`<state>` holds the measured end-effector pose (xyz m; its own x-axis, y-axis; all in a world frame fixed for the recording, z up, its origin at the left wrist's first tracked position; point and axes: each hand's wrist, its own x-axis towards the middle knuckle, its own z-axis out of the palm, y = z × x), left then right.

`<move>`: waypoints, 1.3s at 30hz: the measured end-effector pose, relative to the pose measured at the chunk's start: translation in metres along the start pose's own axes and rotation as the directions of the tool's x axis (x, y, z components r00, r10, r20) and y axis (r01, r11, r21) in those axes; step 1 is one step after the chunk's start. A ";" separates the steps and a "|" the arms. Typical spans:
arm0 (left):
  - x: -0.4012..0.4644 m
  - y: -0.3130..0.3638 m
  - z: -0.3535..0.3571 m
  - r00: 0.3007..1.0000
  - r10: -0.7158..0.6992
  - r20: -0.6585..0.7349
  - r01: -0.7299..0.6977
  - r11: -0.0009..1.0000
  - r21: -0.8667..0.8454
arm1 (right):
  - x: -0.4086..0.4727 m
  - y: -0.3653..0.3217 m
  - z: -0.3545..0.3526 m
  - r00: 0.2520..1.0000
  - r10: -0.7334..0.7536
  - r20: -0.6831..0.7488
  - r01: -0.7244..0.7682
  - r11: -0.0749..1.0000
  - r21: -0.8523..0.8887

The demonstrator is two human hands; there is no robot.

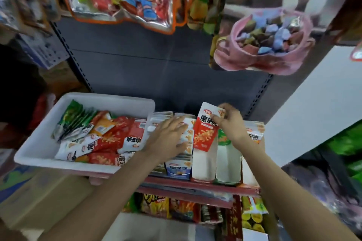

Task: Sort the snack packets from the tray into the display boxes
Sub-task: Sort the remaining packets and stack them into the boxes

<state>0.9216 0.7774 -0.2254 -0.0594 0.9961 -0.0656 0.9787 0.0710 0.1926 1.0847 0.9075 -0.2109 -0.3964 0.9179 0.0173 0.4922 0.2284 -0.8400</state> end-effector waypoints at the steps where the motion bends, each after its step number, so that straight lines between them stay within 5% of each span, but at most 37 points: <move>1: 0.000 0.001 0.000 1.000 -0.001 0.001 0.001 1.000 -0.002 | 0.004 0.000 0.001 1.000 -0.010 0.015 0.011 0.999 -0.040; 5: 0.002 0.002 -0.006 1.000 0.001 0.014 -0.002 1.000 0.011 | 0.016 -0.005 -0.001 0.994 -0.047 0.103 0.059 0.991 -0.121; 10: 0.008 -0.002 -0.005 0.999 -0.021 0.050 0.020 1.000 0.014 | 0.022 -0.002 -0.014 1.000 -0.013 -0.012 0.013 1.000 0.014; 19: 0.010 -0.001 0.000 0.999 -0.030 0.022 0.030 0.999 0.017 | 0.017 0.026 0.014 0.968 -0.041 0.249 0.125 0.935 -0.332; 25: 0.012 -0.001 0.000 0.999 -0.032 0.025 0.031 0.999 0.022 | 0.015 0.040 0.023 0.929 -0.332 0.164 0.363 0.726 -0.584; 29: 0.012 -0.002 0.000 0.999 -0.029 0.021 0.029 0.999 0.018 | 0.016 0.034 0.025 0.922 -0.311 0.232 0.382 0.626 -0.680; 34: 0.007 -0.008 -0.001 1.000 0.009 -0.025 -0.011 0.997 -0.080 | 0.015 0.013 0.021 0.940 -0.236 0.246 0.341 0.681 -0.649; 39: -0.013 -0.034 -0.007 0.961 -0.031 -0.276 -0.024 0.981 -0.194 | 0.002 -0.040 0.039 0.929 -0.312 0.199 0.366 0.849 -0.382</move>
<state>0.8881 0.7629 -0.2242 -0.1415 0.9694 0.2008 0.9230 0.0558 0.3808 1.0342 0.8874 -0.1981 -0.6759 0.7172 0.1698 0.5684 0.6539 -0.4994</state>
